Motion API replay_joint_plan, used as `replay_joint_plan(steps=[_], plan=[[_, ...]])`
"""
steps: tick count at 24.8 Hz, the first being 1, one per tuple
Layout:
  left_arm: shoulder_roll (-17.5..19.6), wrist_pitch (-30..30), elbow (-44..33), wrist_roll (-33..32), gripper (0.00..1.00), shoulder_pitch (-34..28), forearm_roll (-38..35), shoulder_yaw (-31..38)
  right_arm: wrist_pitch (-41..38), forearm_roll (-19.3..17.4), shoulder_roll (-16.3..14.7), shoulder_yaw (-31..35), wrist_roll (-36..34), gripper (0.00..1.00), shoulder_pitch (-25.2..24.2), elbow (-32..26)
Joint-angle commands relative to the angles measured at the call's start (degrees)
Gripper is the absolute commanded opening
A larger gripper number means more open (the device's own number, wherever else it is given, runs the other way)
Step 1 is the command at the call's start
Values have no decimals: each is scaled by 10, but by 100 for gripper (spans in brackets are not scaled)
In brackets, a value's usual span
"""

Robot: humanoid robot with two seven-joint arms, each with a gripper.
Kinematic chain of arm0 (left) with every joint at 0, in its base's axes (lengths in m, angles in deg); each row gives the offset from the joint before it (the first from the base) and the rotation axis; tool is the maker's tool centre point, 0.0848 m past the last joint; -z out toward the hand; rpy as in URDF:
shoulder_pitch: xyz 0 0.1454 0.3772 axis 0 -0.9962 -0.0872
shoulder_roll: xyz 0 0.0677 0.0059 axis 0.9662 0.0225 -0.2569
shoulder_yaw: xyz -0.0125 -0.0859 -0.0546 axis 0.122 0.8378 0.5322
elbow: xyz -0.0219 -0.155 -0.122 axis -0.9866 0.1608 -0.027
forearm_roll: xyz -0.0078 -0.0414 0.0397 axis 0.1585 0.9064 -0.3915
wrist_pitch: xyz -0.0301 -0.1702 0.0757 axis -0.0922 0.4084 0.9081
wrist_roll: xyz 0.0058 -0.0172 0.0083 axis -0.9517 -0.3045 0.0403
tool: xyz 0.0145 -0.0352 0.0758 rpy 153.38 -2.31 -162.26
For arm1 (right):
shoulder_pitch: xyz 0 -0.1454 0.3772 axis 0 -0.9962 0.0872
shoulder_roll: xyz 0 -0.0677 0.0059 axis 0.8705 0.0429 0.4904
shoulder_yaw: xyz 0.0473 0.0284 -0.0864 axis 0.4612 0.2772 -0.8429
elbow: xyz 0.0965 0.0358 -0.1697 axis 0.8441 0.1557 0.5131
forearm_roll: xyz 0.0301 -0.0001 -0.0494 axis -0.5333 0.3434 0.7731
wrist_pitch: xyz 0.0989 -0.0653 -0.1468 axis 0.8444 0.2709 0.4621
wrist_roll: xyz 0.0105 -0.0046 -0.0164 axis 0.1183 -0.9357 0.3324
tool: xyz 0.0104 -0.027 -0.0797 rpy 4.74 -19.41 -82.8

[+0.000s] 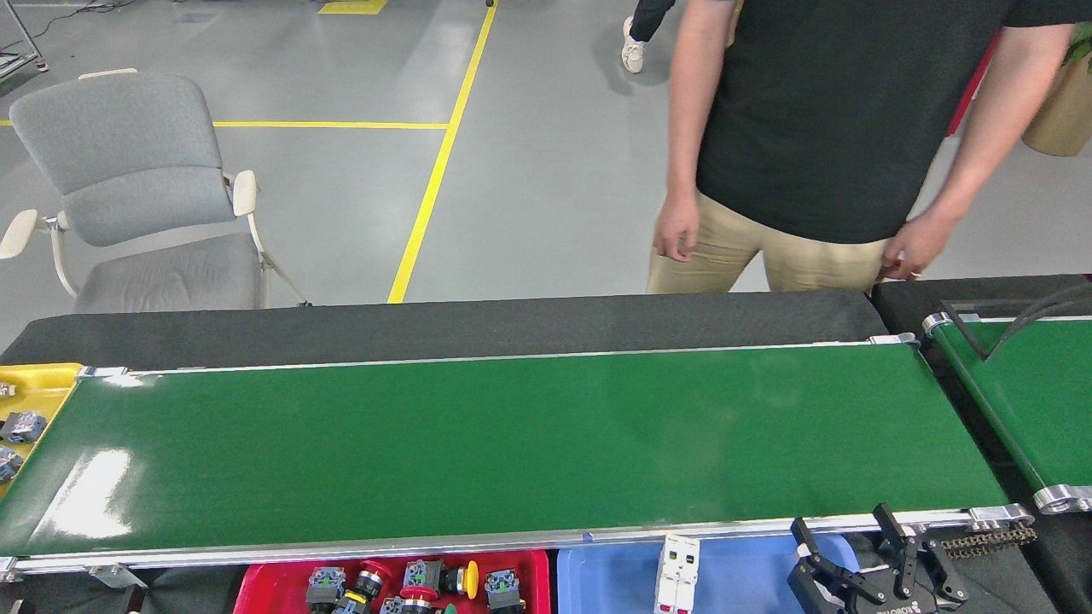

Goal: Pick switch part from conveyor to tray

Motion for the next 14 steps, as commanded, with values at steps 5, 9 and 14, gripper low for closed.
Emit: replay_joint_plan(steps=[5, 9, 14], plan=[[6, -33, 1, 4, 100, 4, 3, -1, -1, -1, 13, 0, 16, 100, 5, -8], [6, -41, 4, 4, 100, 3, 3, 6, -1, -1, 25, 1, 16, 100, 2, -8], [7, -40, 5, 4, 100, 1, 2, 8, 1, -1, 32, 3, 16, 100, 3, -8]])
